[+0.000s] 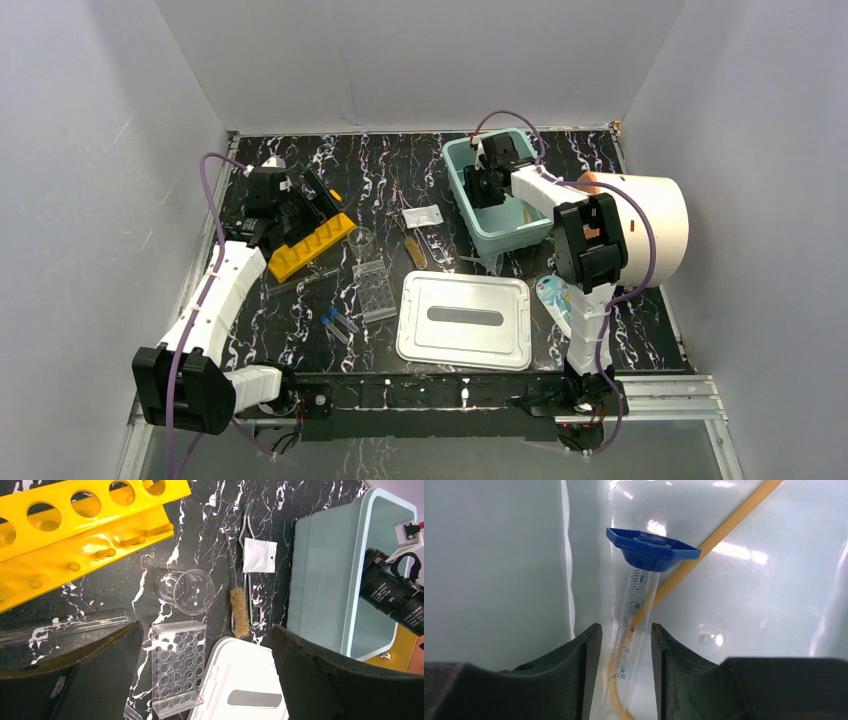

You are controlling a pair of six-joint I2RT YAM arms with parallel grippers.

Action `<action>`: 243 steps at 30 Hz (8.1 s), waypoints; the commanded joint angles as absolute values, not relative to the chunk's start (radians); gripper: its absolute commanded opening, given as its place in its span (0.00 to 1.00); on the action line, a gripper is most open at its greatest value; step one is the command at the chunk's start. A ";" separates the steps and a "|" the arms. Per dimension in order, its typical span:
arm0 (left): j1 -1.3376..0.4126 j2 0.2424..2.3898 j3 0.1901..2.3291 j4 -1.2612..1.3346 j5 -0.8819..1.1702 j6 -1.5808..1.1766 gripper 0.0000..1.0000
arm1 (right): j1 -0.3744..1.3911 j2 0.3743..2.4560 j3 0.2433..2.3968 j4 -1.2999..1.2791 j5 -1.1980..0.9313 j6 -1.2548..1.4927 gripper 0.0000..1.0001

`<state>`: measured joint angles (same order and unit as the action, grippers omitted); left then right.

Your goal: Organize the chemistry lab equipment

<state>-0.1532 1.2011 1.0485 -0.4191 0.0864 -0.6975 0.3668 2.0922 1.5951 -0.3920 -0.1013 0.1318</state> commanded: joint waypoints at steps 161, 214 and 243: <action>-0.156 0.903 0.919 -0.542 0.027 -0.762 0.98 | 0.379 1.871 1.463 -0.272 -0.061 0.044 0.00; -0.156 0.880 0.904 -0.630 -0.113 -0.729 0.98 | 0.830 2.278 2.082 -0.704 0.362 -0.052 0.90; -0.156 0.905 0.920 -0.656 -0.132 -0.713 0.98 | 0.755 2.484 2.273 -0.861 0.072 0.043 0.83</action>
<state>-0.1532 0.9241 0.8921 -0.6376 -0.1032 -0.7181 0.7521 2.4695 2.2440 -0.8257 0.1673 0.0315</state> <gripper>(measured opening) 0.983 0.856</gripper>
